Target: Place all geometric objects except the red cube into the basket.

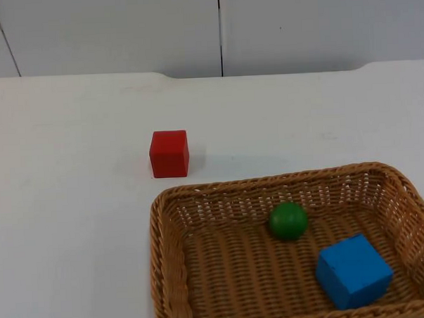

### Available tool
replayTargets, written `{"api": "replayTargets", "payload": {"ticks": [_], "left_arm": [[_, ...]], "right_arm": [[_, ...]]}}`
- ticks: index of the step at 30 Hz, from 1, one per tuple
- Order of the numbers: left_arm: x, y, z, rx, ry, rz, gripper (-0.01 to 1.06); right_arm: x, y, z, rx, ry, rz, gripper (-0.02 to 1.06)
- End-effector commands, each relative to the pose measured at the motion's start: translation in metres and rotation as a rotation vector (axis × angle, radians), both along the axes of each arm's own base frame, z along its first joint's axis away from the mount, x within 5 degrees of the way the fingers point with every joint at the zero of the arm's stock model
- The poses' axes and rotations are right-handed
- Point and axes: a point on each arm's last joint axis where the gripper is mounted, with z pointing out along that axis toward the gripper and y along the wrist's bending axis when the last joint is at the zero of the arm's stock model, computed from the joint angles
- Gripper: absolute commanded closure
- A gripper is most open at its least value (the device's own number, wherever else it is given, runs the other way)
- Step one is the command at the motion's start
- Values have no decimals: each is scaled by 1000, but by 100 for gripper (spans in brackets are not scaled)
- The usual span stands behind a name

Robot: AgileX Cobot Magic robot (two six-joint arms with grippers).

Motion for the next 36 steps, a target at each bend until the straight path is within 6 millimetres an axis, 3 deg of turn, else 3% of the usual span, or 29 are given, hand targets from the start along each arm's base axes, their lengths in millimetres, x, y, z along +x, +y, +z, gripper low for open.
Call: {"api": "replayTargets", "payload": {"ticks": [1,7,11,12,15,16,20,28,36], "left_arm": [[-1,3,-3,20,22,0,0],[1,8,-11,18,47,14,0],[31,17,-42,-48,216,52,0],[31,17,-42,-48,216,52,0],[56,15,-73,-57,387,34,0],[56,15,-73,-57,387,34,0],[74,15,-98,-60,491,30,0],[87,15,-112,-50,514,33,0],[105,14,-145,-50,634,23,0]], "right_arm": [[8,3,-6,-6,41,43,1],[31,5,-23,3,149,55,1],[58,7,-47,42,275,56,1],[58,7,-47,42,275,56,1],[79,8,-70,68,382,52,1],[79,8,-70,68,382,52,1],[100,10,-100,73,509,45,1],[120,11,-137,82,649,37,1],[124,11,-140,104,639,34,1]]}}
